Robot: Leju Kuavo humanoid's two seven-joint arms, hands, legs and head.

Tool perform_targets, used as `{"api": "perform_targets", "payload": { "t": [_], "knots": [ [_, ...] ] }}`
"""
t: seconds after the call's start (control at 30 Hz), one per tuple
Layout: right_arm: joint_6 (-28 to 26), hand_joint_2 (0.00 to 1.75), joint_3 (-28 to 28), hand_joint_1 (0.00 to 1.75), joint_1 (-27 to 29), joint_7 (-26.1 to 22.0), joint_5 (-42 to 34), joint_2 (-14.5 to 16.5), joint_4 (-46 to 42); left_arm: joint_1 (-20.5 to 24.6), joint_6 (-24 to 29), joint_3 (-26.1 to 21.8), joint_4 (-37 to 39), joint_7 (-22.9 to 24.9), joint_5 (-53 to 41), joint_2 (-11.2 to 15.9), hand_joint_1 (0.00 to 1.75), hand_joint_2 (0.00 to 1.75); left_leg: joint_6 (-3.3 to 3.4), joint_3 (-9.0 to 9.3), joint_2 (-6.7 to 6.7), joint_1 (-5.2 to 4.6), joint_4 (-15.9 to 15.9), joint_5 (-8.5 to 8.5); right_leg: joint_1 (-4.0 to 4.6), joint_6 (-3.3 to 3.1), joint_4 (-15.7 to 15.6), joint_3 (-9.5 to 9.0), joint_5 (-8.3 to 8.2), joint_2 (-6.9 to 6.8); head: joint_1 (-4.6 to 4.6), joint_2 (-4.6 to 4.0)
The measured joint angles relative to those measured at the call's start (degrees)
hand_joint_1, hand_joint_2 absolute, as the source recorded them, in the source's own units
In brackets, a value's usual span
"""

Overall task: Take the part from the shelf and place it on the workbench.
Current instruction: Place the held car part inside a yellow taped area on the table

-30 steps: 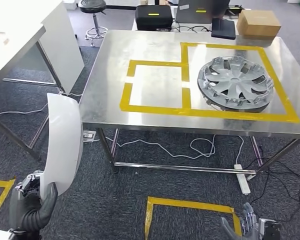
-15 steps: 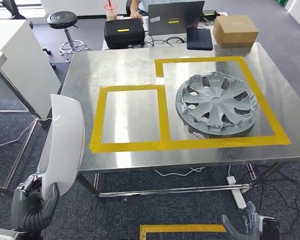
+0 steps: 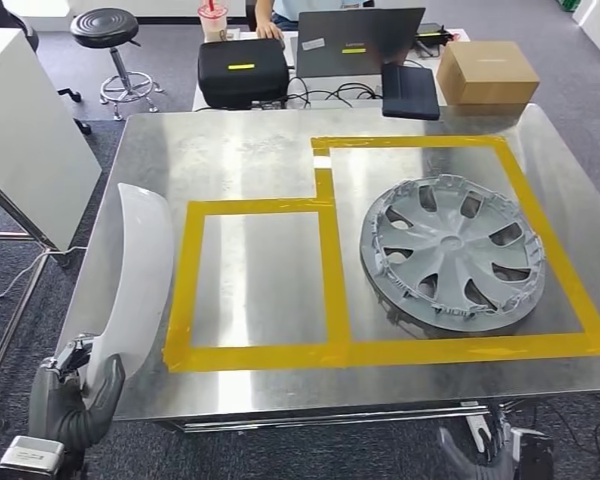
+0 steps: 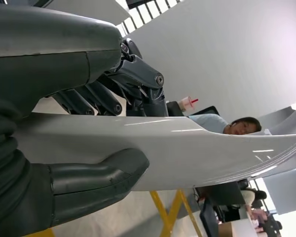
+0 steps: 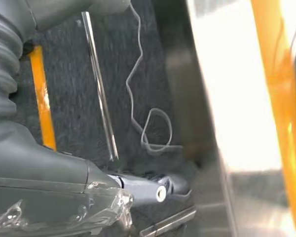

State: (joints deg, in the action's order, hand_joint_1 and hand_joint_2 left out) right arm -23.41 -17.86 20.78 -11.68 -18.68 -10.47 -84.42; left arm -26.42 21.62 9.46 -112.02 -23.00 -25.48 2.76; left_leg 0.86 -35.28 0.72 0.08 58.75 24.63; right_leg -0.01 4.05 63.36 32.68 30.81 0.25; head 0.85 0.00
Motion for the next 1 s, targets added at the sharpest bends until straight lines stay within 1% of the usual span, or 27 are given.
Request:
{"api": "perform_targets", "payload": {
  "t": [0.03,0.07,0.13,0.17,0.23,0.3,0.37,0.47,0.6,0.73,0.87,1.0],
  "knots": [
    [0.0,1.75,0.0,0.0,0.2,0.1,0.0,0.0,0.1,0.1,0.5,0.0,0.1,0.9,-1.4,0.0,1.75,1.75,-0.22,0.35,0.05,-0.03,0.0,0.35,0.04,-0.23,-2.4,-0.24,-1.97,-0.1,-0.03,0.0],
    [0.0,1.75,0.0,0.0,0.2,0.1,0.1,0.0,0.1,0.1,1.0,0.0,0.1,2.2,-3.0,0.0,1.75,1.75,-0.32,0.46,0.09,-0.15,0.1,0.54,0.07,-0.41,-3.7,-0.44,-2.7,-0.12,0.01,0.0],
    [0.0,1.75,-0.1,0.0,0.1,0.3,0.3,-0.1,0.2,0.5,1.6,0.0,0.3,5.6,-6.7,0.0,1.75,1.75,-0.19,0.52,0.07,-0.32,0.0,0.55,0.01,-0.67,-4.5,-0.95,-2.43,0.12,0.06,0.0],
    [0.1,1.75,-0.1,0.0,0.0,0.4,0.5,-0.1,0.2,0.9,1.7,0.1,0.4,7.4,-8.5,0.0,1.75,1.75,-0.07,0.63,0.03,-0.36,-0.2,0.53,-0.02,-0.68,-4.6,-0.98,-2.37,0.26,0.09,0.0],
    [0.4,1.75,-0.1,0.0,-0.3,0.6,0.9,-0.1,0.2,2.0,1.8,0.3,0.7,11.1,-13.1,0.0,1.75,1.75,-0.04,0.91,-0.01,-0.36,-0.6,0.51,-0.01,-0.86,-4.6,-1.01,-2.24,0.37,0.07,0.0],
    [0.7,0.87,-0.2,0.0,-0.5,0.8,1.4,-0.1,0.4,3.2,1.5,0.5,1.2,14.0,-18.4,0.0,0.87,1.75,-0.12,1.13,-0.03,-0.36,-0.9,0.51,0.0,-1.15,-4.6,-1.05,-2.13,0.4,0.05,0.0],
    [1.2,0.0,-0.3,0.0,-0.8,0.9,1.9,-0.1,0.7,4.5,0.7,0.8,1.8,15.8,-23.0,0.1,0.0,1.75,-0.54,1.29,-0.04,-0.35,-1.2,0.49,0.03,-1.45,-4.6,-1.07,-2.08,0.42,0.05,0.0],
    [1.9,0.0,-0.3,0.0,-1.2,0.7,2.4,-0.1,1.4,6.1,-0.4,1.6,2.3,17.6,-28.1,0.2,0.0,1.75,-1.31,1.43,-0.06,-0.32,-1.5,0.41,0.05,-1.74,-4.6,-1.08,-2.13,0.47,0.04,0.0],
    [2.6,0.0,-0.3,0.0,-1.8,0.4,2.9,0.0,2.3,7.6,0.0,2.9,2.6,18.7,-32.7,0.6,0.0,1.75,-1.58,1.5,-0.09,-0.29,-1.6,0.3,0.05,-1.93,-4.6,-1.1,-2.24,0.54,0.03,0.0],
    [2.8,0.0,-0.5,0.0,-2.2,0.3,3.0,0.0,2.9,8.4,1.2,3.9,3.1,19.2,-35.2,0.7,0.0,0.0,-1.71,1.52,-0.1,-0.31,-1.6,0.2,0.03,-1.99,-4.6,-1.13,-2.36,0.53,0.08,0.0],
    [3.0,0.0,-0.9,0.0,-2.5,0.0,3.1,0.0,3.6,9.1,3.9,5.1,4.0,19.2,-37.6,1.1,0.0,0.0,-1.75,1.55,-0.1,-0.31,-1.6,0.17,0.02,-2.0,-4.6,-1.16,-2.46,0.54,0.03,0.0],
    [3.2,0.0,-1.2,0.0,-2.7,-0.2,3.1,0.0,4.2,9.4,4.6,6.9,4.7,19.2,-36.6,2.0,0.0,0.0,-1.77,1.59,-0.14,-0.32,-1.6,0.15,0.01,-1.99,-4.6,-1.18,-2.5,0.6,0.03,0.0]
  ]
}}
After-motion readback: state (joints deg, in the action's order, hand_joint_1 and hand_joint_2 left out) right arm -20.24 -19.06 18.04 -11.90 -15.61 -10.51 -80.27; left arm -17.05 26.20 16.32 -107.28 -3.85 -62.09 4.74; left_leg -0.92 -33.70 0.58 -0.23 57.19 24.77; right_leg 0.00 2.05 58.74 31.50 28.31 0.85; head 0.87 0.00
